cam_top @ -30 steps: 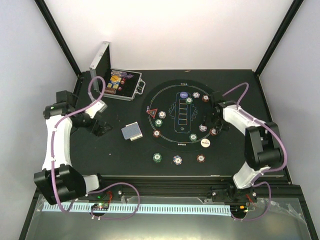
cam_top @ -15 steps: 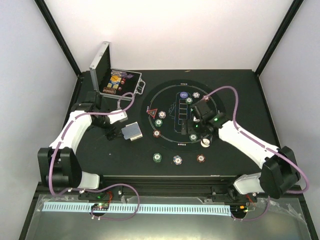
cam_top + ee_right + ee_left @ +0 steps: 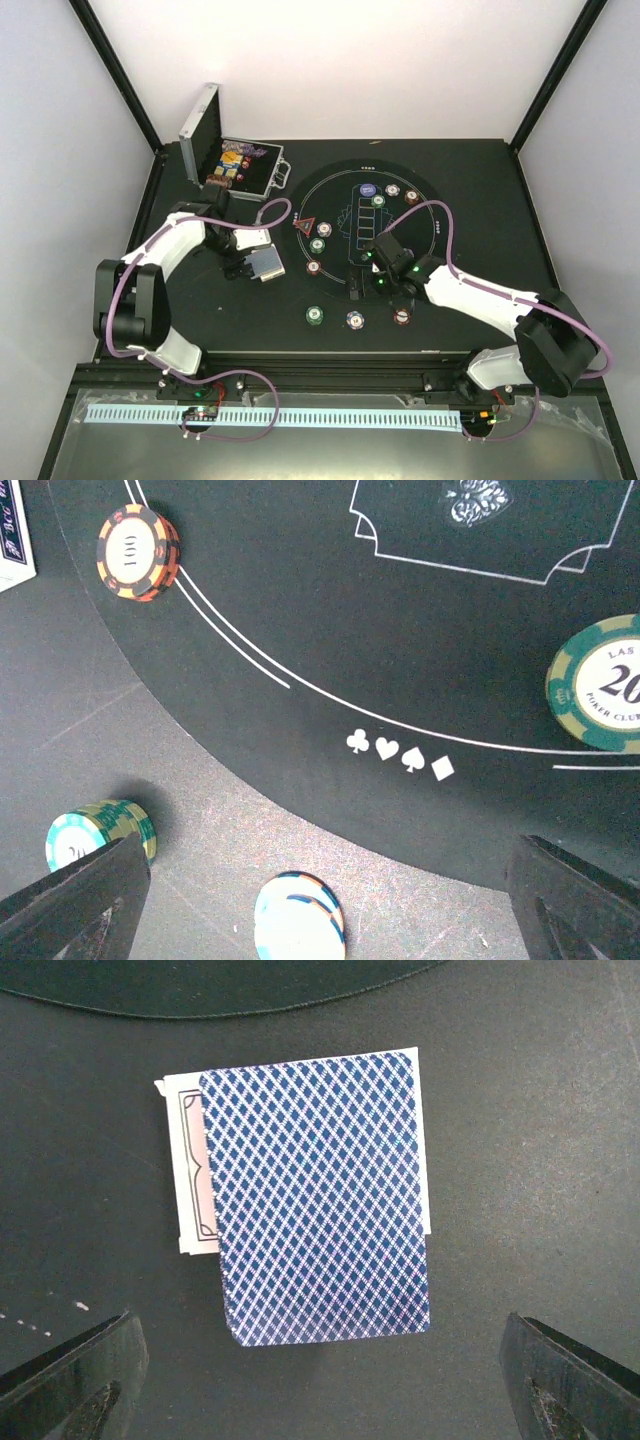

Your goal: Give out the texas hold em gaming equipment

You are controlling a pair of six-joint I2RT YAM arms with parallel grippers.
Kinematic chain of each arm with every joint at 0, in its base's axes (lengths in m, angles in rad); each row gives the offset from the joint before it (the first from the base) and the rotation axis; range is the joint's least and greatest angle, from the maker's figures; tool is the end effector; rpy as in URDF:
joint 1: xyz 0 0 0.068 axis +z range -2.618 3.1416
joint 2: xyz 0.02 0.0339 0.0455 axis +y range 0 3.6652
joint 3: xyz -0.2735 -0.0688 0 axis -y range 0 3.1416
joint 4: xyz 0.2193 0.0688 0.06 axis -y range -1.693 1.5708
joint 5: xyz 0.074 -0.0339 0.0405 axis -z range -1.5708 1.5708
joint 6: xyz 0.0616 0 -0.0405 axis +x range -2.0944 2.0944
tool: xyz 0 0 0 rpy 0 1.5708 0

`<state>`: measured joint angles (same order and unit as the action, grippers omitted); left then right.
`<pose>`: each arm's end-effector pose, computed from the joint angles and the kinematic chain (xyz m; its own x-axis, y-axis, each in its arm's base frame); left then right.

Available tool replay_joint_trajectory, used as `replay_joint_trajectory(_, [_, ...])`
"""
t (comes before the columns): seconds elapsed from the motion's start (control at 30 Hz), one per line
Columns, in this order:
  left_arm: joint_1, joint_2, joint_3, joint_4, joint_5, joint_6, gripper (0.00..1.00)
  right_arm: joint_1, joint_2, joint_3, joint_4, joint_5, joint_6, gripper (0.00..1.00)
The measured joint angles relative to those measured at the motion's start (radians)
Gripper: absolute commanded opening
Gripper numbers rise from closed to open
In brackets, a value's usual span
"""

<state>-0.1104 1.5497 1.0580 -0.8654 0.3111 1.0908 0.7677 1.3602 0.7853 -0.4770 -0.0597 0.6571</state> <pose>0.2603 -0.0478 0.2067 -0.2983 0.8827 -0.3633 0.9398 0.3381 0.0500 0.1749 0.1740 0.1944 -0.9312 -0.0513 -0.3610 -0.1841 0.9208 0.3439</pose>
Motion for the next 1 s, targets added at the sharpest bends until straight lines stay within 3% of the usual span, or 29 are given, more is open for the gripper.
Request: replay_joint_trajectory(1.0, [-0.054,0.1,-0.006,0.051,-0.09,-0.013,0.99,0.007,-0.002,-0.053,0.042,-0.011,0.026,1.0])
